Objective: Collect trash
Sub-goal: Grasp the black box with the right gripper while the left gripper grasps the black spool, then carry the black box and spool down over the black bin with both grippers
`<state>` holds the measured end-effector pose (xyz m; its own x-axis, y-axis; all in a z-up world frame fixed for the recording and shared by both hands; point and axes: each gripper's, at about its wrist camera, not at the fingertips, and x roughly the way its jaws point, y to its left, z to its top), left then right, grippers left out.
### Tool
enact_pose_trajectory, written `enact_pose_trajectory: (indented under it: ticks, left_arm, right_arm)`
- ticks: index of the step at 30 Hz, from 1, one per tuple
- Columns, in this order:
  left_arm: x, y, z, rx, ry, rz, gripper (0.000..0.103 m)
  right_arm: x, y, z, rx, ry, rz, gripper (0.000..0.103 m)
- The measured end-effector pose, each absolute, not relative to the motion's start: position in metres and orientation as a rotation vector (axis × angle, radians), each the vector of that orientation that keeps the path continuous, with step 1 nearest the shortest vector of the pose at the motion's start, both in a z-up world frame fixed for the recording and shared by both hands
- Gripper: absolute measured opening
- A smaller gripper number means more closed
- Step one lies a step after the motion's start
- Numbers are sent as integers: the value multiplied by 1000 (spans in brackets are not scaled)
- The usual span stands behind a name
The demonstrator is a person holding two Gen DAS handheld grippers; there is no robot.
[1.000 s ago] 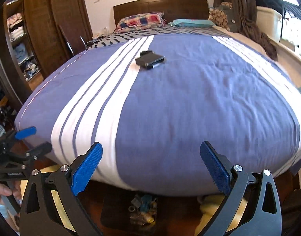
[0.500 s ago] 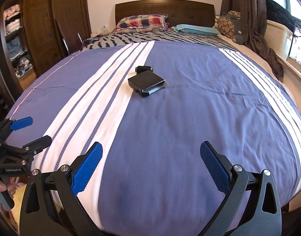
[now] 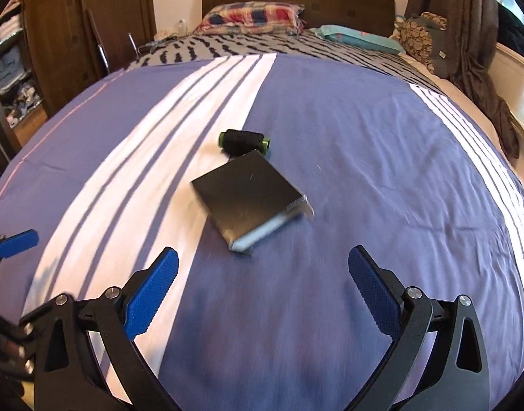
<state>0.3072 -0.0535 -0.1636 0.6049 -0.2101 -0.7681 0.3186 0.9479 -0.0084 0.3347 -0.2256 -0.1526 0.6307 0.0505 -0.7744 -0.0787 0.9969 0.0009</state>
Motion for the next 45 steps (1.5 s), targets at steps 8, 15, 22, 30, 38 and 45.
enact_pose_trajectory:
  ticks: [8,15,22,30,38,45]
  left_arm:
    - [338,-57,-166,142,885,-312,95]
    - [357,-65,-167,160,887,-317,95]
    - [376,-89,-169,154,901,-349,95]
    - [420,-136,-169,116,891,-366,95]
    - [473,-176,-179,81,901,-380,90]
    - [491,-188,-189,95,926,-377,54]
  right_arm:
    - [393,-212,-176,-113,967,116,100]
    - [411,-215,-182,-70,983,160,84]
    - [395,-242,-164,-30,937,167,82]
    - [396,-302,-140,8,872,43,82]
    - [400,-338,-146,65,854,31,82]
    - [402,-340,-149,67,853,40,82]
